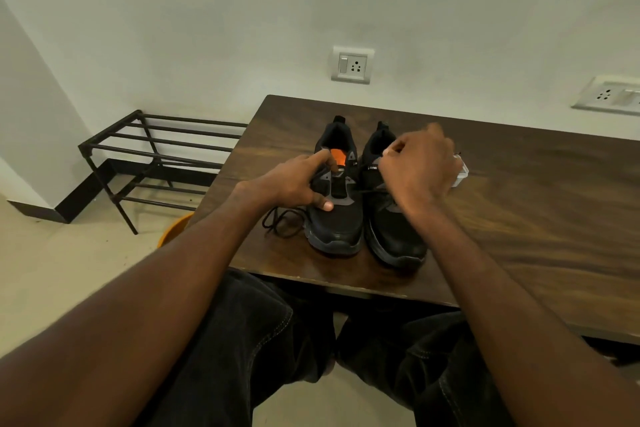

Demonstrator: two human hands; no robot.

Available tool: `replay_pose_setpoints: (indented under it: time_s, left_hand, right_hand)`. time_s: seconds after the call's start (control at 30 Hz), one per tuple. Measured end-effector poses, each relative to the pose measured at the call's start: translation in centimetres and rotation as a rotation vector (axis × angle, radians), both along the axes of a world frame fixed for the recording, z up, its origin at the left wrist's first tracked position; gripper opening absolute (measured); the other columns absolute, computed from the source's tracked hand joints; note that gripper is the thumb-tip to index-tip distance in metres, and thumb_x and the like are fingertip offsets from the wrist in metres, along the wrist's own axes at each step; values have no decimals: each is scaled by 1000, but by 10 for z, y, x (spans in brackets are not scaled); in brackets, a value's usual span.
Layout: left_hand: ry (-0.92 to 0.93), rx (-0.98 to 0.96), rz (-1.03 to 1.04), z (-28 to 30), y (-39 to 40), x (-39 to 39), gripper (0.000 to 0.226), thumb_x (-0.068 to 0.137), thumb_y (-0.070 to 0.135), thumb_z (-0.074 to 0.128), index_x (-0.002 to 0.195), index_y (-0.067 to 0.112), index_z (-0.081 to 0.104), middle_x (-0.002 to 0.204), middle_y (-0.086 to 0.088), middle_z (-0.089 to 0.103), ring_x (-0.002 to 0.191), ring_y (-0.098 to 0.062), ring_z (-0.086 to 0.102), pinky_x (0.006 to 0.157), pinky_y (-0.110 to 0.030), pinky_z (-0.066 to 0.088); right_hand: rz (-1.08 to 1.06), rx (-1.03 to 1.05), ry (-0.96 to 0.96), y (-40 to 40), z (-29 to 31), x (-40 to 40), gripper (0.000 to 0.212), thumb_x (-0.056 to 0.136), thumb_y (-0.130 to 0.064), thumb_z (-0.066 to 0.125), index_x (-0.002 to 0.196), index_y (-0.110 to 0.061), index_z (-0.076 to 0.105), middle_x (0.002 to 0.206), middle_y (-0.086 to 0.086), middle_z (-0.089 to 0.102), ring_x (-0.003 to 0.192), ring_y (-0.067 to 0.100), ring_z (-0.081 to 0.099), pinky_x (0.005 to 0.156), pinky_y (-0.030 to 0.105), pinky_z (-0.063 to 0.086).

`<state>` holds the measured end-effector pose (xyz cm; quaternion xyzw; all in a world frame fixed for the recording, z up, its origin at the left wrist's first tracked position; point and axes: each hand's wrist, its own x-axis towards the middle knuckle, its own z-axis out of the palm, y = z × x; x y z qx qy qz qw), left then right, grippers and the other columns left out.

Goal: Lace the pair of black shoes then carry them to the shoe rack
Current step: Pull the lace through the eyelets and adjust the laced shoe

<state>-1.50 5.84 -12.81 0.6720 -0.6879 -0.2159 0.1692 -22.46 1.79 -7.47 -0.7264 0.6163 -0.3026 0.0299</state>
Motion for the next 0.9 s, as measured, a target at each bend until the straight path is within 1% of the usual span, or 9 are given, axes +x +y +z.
replay_pose_setpoints:
  time_s: [0.1, 0.2, 0.47, 0.53, 0.63, 0.7, 0.8, 0.87, 0.9]
  left_hand:
    - [19, -8, 5, 2, 2, -1, 97, 76, 32, 91, 149, 42, 28, 144, -5, 52, 118, -22, 54, 90, -36, 45]
    - [52, -3, 3, 2, 4, -1, 110, 75, 32, 91, 156, 45, 18, 149, -6, 49, 122, -23, 54, 94, -38, 47]
    - [-11, 6, -20, 0, 2, 0, 85, 79, 38, 87, 148, 39, 39, 151, -3, 49, 134, -26, 48, 100, -42, 48]
    - [-5, -7, -28, -1, 2, 1, 85, 78, 38, 88, 146, 41, 38, 149, -3, 50, 133, -26, 49, 98, -41, 48]
    - [34, -26, -27, 0, 3, 2, 97, 77, 35, 90, 152, 44, 28, 151, -5, 48, 126, -24, 52, 93, -36, 47]
    - [14, -13, -26, 2, 3, 2, 104, 76, 36, 90, 154, 48, 22, 153, -7, 46, 130, -27, 51, 98, -42, 49]
    - [-5, 7, -20, 2, 2, 1, 102, 77, 40, 89, 153, 51, 22, 153, -7, 47, 134, -29, 50, 104, -48, 49]
    - [-3, 6, -18, 2, 1, 1, 97, 78, 39, 88, 153, 48, 28, 152, -6, 48, 132, -29, 51, 102, -44, 48]
    - [0, 7, -24, 1, 1, 0, 94, 79, 37, 88, 153, 45, 30, 152, -5, 48, 132, -28, 51, 101, -41, 47]
  right_hand:
    - [145, 1, 246, 8, -7, 0, 37, 89, -26, 75, 125, -24, 68, 136, 6, 44, 124, 29, 44, 101, 48, 45]
    - [288, 9, 278, 9, -23, 15, 36, 89, -28, 76, 124, -26, 69, 134, 3, 42, 124, 26, 42, 102, 48, 45]
    - [393, 138, 392, 11, -42, 34, 31, 94, -37, 72, 124, -26, 73, 143, 4, 43, 129, 29, 42, 107, 50, 45]
    - [371, 121, 350, 9, -40, 33, 27, 92, -36, 74, 117, -26, 76, 136, 2, 48, 125, 27, 45, 104, 49, 46]
    - [277, 104, 163, 0, -36, 29, 16, 88, -33, 76, 101, -25, 80, 120, -3, 58, 113, 21, 54, 95, 47, 51]
    - [181, 121, 35, -4, -29, 25, 14, 85, -34, 72, 91, -25, 81, 106, -6, 66, 99, 18, 63, 86, 46, 57]
    - [71, 285, -132, -16, -18, 8, 11, 83, -33, 73, 81, -24, 79, 82, -5, 72, 80, 17, 69, 78, 44, 61]
    - [48, 332, -113, -21, -15, -3, 13, 88, -33, 74, 82, -22, 78, 86, 0, 73, 83, 21, 68, 80, 45, 61]
    - [67, 303, -39, -24, -16, -6, 13, 90, -33, 72, 88, -22, 78, 98, 2, 73, 92, 23, 67, 85, 47, 60]
